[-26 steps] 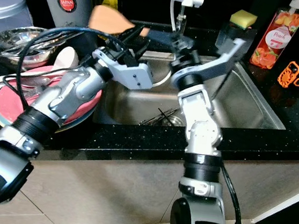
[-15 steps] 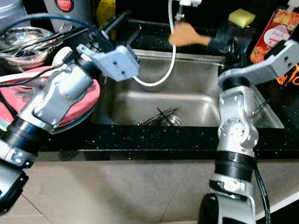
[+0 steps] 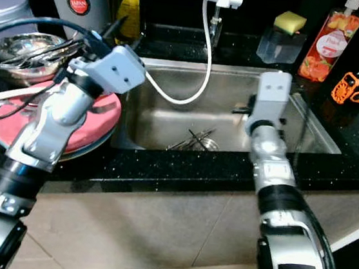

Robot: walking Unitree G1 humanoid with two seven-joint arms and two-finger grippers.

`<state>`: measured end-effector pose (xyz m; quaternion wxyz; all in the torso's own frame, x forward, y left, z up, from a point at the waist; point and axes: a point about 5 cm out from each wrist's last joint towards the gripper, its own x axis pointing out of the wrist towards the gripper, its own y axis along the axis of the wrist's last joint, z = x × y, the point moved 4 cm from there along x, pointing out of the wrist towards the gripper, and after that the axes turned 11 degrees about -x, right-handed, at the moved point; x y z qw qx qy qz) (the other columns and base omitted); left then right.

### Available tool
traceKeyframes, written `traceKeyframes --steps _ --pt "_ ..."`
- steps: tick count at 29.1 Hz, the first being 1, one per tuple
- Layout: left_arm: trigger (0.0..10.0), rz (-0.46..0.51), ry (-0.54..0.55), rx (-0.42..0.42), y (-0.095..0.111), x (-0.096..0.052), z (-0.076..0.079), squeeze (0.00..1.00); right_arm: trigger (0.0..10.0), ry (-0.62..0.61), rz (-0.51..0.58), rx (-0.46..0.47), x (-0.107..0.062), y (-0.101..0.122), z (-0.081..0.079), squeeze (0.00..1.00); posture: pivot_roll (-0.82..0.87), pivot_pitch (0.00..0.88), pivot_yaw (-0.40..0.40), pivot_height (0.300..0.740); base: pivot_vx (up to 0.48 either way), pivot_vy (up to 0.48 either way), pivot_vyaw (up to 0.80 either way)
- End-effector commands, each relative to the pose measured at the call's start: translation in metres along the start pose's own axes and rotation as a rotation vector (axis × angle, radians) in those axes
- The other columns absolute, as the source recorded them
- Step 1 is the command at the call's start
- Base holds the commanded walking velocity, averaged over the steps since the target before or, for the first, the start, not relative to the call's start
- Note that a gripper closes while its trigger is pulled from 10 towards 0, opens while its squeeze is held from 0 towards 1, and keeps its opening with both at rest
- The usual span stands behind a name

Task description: Kitchen organization

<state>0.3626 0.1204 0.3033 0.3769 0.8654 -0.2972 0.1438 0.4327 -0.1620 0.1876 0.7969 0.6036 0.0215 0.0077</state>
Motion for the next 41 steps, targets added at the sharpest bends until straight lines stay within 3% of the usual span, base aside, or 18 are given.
traceKeyframes --steps 1,4,7,10,13,14,15,16,17,19,22,24,26,28,31,33,37,41 --pt "10.0 -0.025 -0.007 0.018 -0.003 -0.006 -0.003 0.00 10.0 -0.016 -0.029 -0.019 0.004 -0.003 0.005 0.00 0.28 0.000 -0.086 0.740 0.000 0.000 0.00" --pt "10.0 -0.042 -0.002 0.018 -0.005 -0.010 -0.004 0.00 10.0 -0.003 -0.047 -0.121 0.006 -0.006 0.005 0.00 0.28 0.000 -0.090 0.740 0.000 0.000 0.00" --pt "10.0 -0.049 -0.003 0.017 -0.006 -0.012 -0.003 0.00 10.0 0.063 -0.050 -0.117 0.006 -0.009 -0.005 0.00 0.29 0.000 -0.092 0.740 0.000 0.000 0.00" --pt "10.0 -0.056 -0.002 0.016 -0.006 -0.013 -0.003 0.00 10.0 0.152 -0.041 0.003 0.006 -0.007 -0.017 0.00 0.29 0.000 -0.093 0.740 0.000 0.000 0.00" --pt "10.0 -0.066 -0.002 0.014 -0.008 -0.014 -0.002 0.00 10.0 0.297 0.010 0.212 0.002 0.004 -0.035 0.00 0.28 0.000 -0.093 0.740 0.000 0.000 0.00" --pt "10.0 -0.068 -0.003 0.013 -0.008 -0.013 -0.002 0.00 10.0 0.213 -0.018 0.105 0.005 -0.003 -0.023 0.00 0.28 0.000 -0.090 0.740 0.000 0.000 0.00" --pt "10.0 -0.068 -0.003 0.013 -0.008 -0.013 -0.002 0.00 10.0 0.213 -0.018 0.105 0.005 -0.003 -0.023 0.00 0.28 0.000 -0.090 0.740 0.000 0.000 0.00" --pt "10.0 -0.069 -0.003 0.012 -0.008 -0.013 -0.002 0.00 10.0 0.142 -0.038 0.011 0.007 -0.008 -0.013 0.00 0.28 0.000 -0.090 0.740 0.000 0.000 0.00" --pt "10.0 -0.070 -0.006 0.011 -0.008 -0.012 0.000 0.00 10.0 0.021 -0.066 -0.184 0.008 -0.016 0.007 0.00 0.28 0.000 -0.090 0.740 0.000 0.000 0.00" --pt "10.0 -0.070 -0.006 0.010 -0.008 -0.012 0.000 0.00 10.0 0.006 -0.069 -0.211 0.008 -0.017 0.010 0.00 0.28 0.000 -0.090 0.740 0.000 0.000 0.00" --pt "10.0 -0.070 -0.016 0.007 -0.008 -0.012 0.003 0.00 10.0 -0.083 -0.066 -0.513 0.005 -0.019 0.027 0.00 0.27 0.000 -0.078 0.740 0.000 0.000 0.00" --pt "10.0 -0.071 -0.018 0.006 -0.008 -0.012 0.004 0.00 10.0 -0.081 -0.067 -0.519 0.005 -0.020 0.027 0.00 0.27 0.000 -0.077 0.740 0.000 0.000 0.00" --pt "10.0 -0.073 -0.020 0.006 -0.008 -0.013 0.004 0.00 10.0 -0.025 -0.064 -0.342 0.004 -0.022 0.019 0.00 0.27 0.000 -0.075 0.740 0.000 0.000 0.00" --pt "10.0 -0.073 -0.021 0.006 -0.008 -0.013 0.004 0.00 10.0 -0.001 -0.056 -0.287 0.004 -0.021 0.015 0.00 0.27 0.000 -0.073 0.740 0.000 0.000 0.00" --pt "10.0 -0.076 -0.023 0.007 -0.009 -0.012 0.004 0.00 10.0 0.225 -0.005 0.060 0.002 -0.013 -0.025 0.00 0.27 0.000 -0.071 0.740 0.000 0.000 0.00" --pt "10.0 -0.076 -0.023 0.006 -0.008 -0.012 0.004 0.00 10.0 0.245 -0.005 0.060 0.002 -0.013 -0.029 0.00 0.27 0.000 -0.070 0.740 0.000 0.000 0.00" --pt "10.0 -0.078 -0.022 0.004 -0.008 -0.012 0.005 0.00 10.0 0.511 0.075 0.176 -0.013 0.006 -0.075 0.00 0.27 0.000 -0.073 0.740 0.000 0.000 0.00" --pt "10.0 -0.080 -0.017 0.005 -0.008 -0.013 0.004 0.00 10.0 0.656 0.140 0.105 -0.028 0.015 -0.099 0.00 0.27 0.000 -0.075 0.740 0.000 0.000 0.00"
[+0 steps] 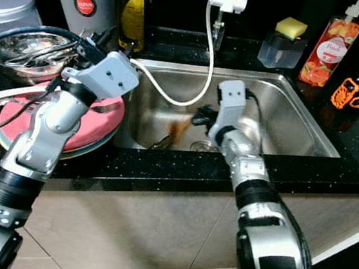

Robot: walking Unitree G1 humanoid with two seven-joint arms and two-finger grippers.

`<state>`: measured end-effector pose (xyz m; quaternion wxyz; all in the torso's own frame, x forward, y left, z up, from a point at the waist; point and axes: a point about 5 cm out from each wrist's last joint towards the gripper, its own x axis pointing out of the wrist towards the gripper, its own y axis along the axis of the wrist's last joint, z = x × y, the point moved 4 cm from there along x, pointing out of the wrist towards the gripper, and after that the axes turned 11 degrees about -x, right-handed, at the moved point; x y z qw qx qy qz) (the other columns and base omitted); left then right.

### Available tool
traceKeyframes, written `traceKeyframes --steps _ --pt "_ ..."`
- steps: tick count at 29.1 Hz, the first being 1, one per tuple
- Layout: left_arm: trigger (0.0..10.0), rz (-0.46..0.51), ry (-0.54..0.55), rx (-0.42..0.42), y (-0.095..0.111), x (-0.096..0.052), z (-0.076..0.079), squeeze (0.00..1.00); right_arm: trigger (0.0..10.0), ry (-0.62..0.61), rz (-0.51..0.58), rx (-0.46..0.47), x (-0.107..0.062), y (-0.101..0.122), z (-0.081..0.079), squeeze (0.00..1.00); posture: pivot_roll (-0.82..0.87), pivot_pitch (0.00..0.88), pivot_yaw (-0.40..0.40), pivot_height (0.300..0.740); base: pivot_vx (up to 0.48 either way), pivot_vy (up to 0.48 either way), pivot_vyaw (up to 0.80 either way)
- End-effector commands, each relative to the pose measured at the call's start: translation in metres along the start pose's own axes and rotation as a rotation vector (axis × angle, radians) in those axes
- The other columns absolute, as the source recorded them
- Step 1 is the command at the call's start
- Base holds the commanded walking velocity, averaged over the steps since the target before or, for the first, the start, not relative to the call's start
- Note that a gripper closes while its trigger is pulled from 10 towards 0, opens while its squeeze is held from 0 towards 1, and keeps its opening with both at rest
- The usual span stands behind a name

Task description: Kitchen organization

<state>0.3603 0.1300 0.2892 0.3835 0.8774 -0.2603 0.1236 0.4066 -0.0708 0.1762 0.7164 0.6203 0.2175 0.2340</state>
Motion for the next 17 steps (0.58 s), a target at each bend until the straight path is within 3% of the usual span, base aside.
traceKeyframes --steps 1,3,6,7,8,9,14,15,17 --pt "10.0 0.009 -0.010 0.009 0.003 -0.001 0.002 0.00 10.0 0.059 0.005 -0.012 0.000 0.001 -0.010 0.00 0.27 0.000 -0.075 0.740 0.000 0.000 0.00" --pt "10.0 0.008 -0.008 0.009 0.003 -0.001 0.001 0.00 10.0 0.152 0.057 0.013 -0.002 0.009 -0.026 0.00 0.27 0.000 -0.075 0.740 0.000 0.000 0.00" --pt "10.0 0.007 -0.006 0.009 0.003 -0.001 0.001 0.00 10.0 0.171 0.111 0.044 -0.003 0.019 -0.032 0.00 0.27 0.000 -0.075 0.740 0.000 0.000 0.00" --pt "10.0 0.007 -0.005 0.009 0.003 -0.001 0.001 0.00 10.0 0.132 0.113 0.050 -0.002 0.022 -0.026 0.00 0.27 0.000 -0.075 0.740 0.000 0.000 0.00" --pt "10.0 0.007 -0.003 0.009 0.003 -0.001 0.000 0.00 10.0 0.002 0.117 0.032 -0.001 0.027 -0.003 0.00 0.27 0.000 -0.079 0.740 0.000 0.000 0.00" --pt "10.0 0.007 -0.003 0.009 0.003 -0.001 0.000 0.00 10.0 0.002 0.117 0.032 -0.001 0.027 -0.003 0.00 0.27 0.000 -0.079 0.740 0.000 0.000 0.00" --pt "10.0 0.005 -0.002 0.009 0.003 -0.001 0.000 0.00 10.0 -0.254 0.179 -0.026 -0.016 0.047 0.048 0.00 0.27 0.000 -0.076 0.740 0.000 0.000 0.00" --pt "10.0 0.005 -0.002 0.009 0.003 -0.001 0.000 0.00 10.0 -0.254 0.179 -0.026 -0.016 0.047 0.048 0.00 0.27 0.000 -0.076 0.740 0.000 0.000 0.00" --pt "10.0 0.004 -0.003 0.009 0.003 -0.001 0.000 0.00 10.0 -0.323 0.202 -0.025 -0.024 0.053 0.062 0.00 0.27 0.000 -0.074 0.740 0.000 0.000 0.00"
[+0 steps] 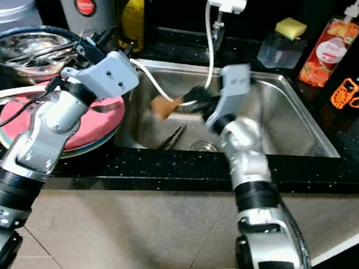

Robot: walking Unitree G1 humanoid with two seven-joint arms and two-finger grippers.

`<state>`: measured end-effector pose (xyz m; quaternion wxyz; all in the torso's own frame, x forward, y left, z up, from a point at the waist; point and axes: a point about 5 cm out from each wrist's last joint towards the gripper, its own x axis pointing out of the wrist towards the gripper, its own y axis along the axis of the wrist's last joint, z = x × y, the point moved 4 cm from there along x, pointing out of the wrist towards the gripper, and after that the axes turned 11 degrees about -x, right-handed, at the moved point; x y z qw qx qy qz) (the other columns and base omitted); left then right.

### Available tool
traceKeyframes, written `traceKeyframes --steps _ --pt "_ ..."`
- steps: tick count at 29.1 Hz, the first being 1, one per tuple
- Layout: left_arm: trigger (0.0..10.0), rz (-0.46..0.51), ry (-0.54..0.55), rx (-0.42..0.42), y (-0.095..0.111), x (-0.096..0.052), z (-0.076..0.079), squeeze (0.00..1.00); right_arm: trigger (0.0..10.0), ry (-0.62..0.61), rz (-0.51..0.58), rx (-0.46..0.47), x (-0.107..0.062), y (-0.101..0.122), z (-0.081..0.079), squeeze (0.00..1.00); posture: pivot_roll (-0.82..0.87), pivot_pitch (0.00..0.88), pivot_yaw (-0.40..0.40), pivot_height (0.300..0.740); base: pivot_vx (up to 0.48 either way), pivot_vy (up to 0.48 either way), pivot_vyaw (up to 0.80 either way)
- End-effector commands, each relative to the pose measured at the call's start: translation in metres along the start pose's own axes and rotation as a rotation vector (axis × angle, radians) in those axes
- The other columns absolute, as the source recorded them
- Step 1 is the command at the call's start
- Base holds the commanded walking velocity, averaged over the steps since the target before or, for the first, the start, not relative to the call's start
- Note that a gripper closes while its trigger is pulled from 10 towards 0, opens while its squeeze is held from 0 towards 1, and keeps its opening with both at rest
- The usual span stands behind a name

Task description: Kitchen organization

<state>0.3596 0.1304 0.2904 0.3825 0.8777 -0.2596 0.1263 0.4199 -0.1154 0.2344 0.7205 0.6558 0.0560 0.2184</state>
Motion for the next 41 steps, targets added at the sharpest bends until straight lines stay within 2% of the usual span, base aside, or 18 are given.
traceKeyframes --steps 1,3,5,11,12,16,19,21,23,29,31,34,35,37,38,39,41 --pt "10.0 0.003 -0.008 0.005 0.002 0.000 0.002 0.00 10.0 -0.085 0.001 -0.036 -0.004 0.002 0.019 0.00 0.27 0.000 -0.073 0.740 0.000 0.000 0.00" --pt "10.0 0.004 -0.011 0.004 0.002 0.000 0.003 0.00 10.0 -0.136 -0.102 -0.223 -0.008 -0.012 0.028 0.00 0.26 0.000 -0.073 0.740 0.000 0.000 0.00" --pt "10.0 0.004 -0.011 0.004 0.002 0.000 0.003 0.00 10.0 -0.142 -0.149 -0.306 -0.009 -0.021 0.030 0.00 0.26 0.000 -0.073 0.740 0.000 0.000 0.00" --pt "10.0 0.003 -0.010 0.005 0.002 0.000 0.002 0.00 10.0 -0.113 -0.239 -0.367 -0.013 -0.040 0.027 0.00 0.27 0.000 -0.075 0.740 0.000 0.000 0.00" --pt "10.0 0.000 -0.008 0.006 0.001 -0.001 0.002 0.00 10.0 -0.072 -0.309 -0.351 -0.017 -0.054 0.025 0.00 0.27 0.000 -0.075 0.740 0.000 0.000 0.00" --pt "10.0 -0.004 -0.006 0.008 0.000 -0.003 0.001 0.00 10.0 -0.001 -0.355 -0.288 -0.023 -0.065 0.020 0.00 0.27 0.000 -0.084 0.740 0.000 0.000 0.00" --pt "10.0 -0.007 -0.005 0.008 0.000 -0.003 0.001 0.00 10.0 -0.018 -0.401 -0.354 -0.029 -0.074 0.028 0.00 0.27 0.000 -0.084 0.740 0.000 0.000 0.00" --pt "10.0 -0.008 -0.005 0.008 -0.001 -0.004 0.001 0.00 10.0 -0.020 -0.451 -0.438 -0.036 -0.083 0.035 0.00 0.27 0.000 -0.085 0.740 0.000 0.000 0.00" --pt "10.0 -0.007 -0.004 0.008 0.000 -0.004 0.001 0.00 10.0 -0.012 -0.466 -0.461 -0.038 -0.086 0.035 0.00 0.27 0.000 -0.086 0.740 0.000 0.000 0.00" --pt "10.0 -0.010 -0.001 0.007 -0.001 -0.005 0.000 0.00 10.0 0.074 -0.491 -0.381 -0.044 -0.096 0.021 0.00 0.27 0.000 -0.085 0.740 0.000 0.000 0.00" --pt "10.0 -0.014 -0.002 0.010 -0.003 -0.005 -0.001 0.00 10.0 0.146 -0.451 -0.321 -0.044 -0.095 0.005 0.00 0.27 0.000 -0.085 0.740 0.000 0.000 0.00" --pt "10.0 -0.014 -0.001 0.013 -0.003 -0.003 -0.002 0.00 10.0 0.363 -0.321 -0.177 -0.045 -0.082 -0.047 0.00 0.27 0.000 -0.082 0.740 0.000 0.000 0.00" --pt "10.0 -0.014 -0.001 0.013 -0.003 -0.003 -0.002 0.00 10.0 0.384 -0.301 -0.145 -0.045 -0.078 -0.053 0.00 0.27 0.000 -0.082 0.740 0.000 0.000 0.00" --pt "10.0 -0.014 -0.001 0.014 -0.003 -0.003 -0.002 0.00 10.0 0.394 -0.290 -0.125 -0.045 -0.076 -0.056 0.00 0.27 0.000 -0.082 0.740 0.000 0.000 0.00" --pt "10.0 -0.014 -0.002 0.014 -0.003 -0.003 -0.002 0.00 10.0 0.423 -0.256 -0.070 -0.044 -0.070 -0.066 0.00 0.27 0.000 -0.081 0.740 0.000 0.000 0.00" --pt "10.0 -0.016 -0.003 0.013 -0.004 -0.003 -0.002 0.00 10.0 0.424 -0.237 -0.051 -0.043 -0.066 -0.069 0.00 0.27 0.000 -0.081 0.740 0.000 0.000 0.00" --pt "10.0 -0.017 -0.005 0.013 -0.005 -0.003 -0.001 0.00 10.0 0.379 -0.233 -0.023 -0.040 -0.064 -0.063 0.00 0.27 0.000 -0.081 0.740 0.000 0.000 0.00"
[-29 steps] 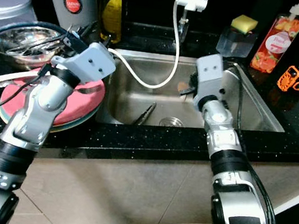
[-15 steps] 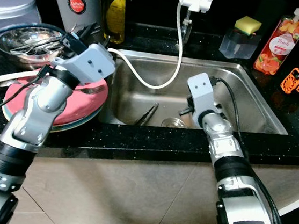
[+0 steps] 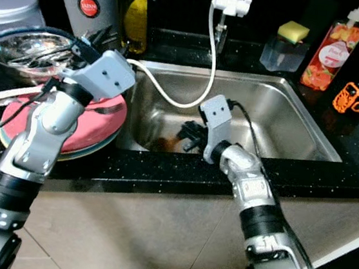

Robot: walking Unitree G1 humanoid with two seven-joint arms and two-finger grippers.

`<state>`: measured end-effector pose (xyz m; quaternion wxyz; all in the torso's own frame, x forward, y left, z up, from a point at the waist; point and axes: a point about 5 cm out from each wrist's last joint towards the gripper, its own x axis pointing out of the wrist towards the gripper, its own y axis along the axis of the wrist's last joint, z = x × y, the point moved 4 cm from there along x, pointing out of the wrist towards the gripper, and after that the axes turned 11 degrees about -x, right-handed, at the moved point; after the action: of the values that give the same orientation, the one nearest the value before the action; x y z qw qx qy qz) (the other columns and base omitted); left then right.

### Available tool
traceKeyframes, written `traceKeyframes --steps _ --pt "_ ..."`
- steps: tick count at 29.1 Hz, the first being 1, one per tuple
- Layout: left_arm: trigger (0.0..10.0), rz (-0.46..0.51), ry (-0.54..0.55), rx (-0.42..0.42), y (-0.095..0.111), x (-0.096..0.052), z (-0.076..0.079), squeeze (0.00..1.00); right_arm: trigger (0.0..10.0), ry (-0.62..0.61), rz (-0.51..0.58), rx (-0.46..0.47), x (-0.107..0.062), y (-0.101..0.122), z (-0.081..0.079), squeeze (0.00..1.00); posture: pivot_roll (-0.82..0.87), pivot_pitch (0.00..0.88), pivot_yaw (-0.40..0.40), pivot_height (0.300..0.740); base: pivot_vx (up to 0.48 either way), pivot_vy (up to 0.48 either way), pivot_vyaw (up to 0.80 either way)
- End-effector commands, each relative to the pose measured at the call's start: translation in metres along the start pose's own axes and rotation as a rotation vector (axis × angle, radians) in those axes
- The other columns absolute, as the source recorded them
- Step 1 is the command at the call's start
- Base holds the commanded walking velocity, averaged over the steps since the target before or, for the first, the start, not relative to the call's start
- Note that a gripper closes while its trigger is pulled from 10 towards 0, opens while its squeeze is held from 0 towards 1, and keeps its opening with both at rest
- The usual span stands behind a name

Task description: Kitchen organization

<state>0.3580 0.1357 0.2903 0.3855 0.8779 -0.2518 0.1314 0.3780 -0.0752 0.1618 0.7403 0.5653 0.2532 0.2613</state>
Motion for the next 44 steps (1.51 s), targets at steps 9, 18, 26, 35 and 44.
traceKeyframes --steps 9,18,26,35,44 --pt "10.0 -0.008 -0.021 0.012 -0.004 0.000 0.003 0.00 10.0 -0.300 0.057 -0.056 -0.011 0.015 0.047 0.00 0.26 0.000 -0.076 0.740 0.000 0.000 0.00" --pt "10.0 -0.009 -0.021 0.008 -0.004 0.000 0.005 0.00 10.0 -0.257 0.260 0.022 -0.016 0.050 0.039 0.00 0.26 0.000 -0.077 0.740 0.000 0.000 0.00" --pt "10.0 -0.007 -0.021 0.002 -0.003 0.001 0.007 0.00 10.0 -0.205 0.278 -0.037 0.006 0.051 0.008 0.00 0.26 0.000 -0.078 0.740 0.000 0.000 0.00" --pt "10.0 -0.014 -0.012 0.009 -0.003 -0.001 0.003 0.00 10.0 -0.159 0.348 -0.002 0.027 0.059 -0.027 1.00 0.28 0.000 -0.089 0.740 0.000 0.000 0.00" --pt "10.0 -0.016 -0.012 0.012 -0.004 -0.001 0.002 0.00 10.0 -0.193 0.465 0.105 0.002 0.080 0.005 0.00 0.27 0.000 -0.081 0.740 0.000 0.000 0.00"
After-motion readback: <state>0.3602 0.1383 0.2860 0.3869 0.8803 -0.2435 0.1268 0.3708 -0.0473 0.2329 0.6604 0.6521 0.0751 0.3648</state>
